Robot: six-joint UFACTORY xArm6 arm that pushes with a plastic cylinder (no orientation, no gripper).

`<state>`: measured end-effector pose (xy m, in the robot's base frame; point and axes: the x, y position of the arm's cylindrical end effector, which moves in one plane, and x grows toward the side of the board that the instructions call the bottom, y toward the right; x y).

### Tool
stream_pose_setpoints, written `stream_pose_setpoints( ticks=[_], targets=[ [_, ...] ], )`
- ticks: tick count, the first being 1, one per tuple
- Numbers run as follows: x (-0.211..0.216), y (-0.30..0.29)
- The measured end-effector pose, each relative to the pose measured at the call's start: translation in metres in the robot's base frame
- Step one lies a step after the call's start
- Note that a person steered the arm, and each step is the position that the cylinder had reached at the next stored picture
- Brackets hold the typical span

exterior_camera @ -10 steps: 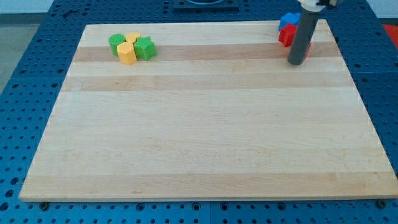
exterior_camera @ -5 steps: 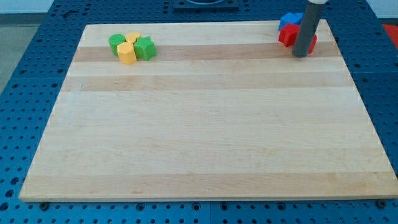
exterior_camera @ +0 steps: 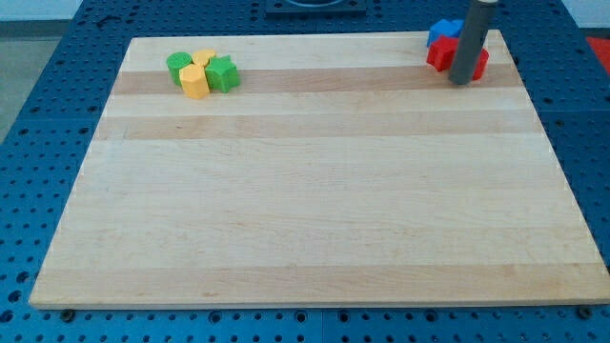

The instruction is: Push the red circle to the top right of the board

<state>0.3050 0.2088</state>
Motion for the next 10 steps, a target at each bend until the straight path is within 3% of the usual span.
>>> stream_pose_setpoints(
  ticks=[10],
  targets=[
    [-0.038,0.017]
  ],
)
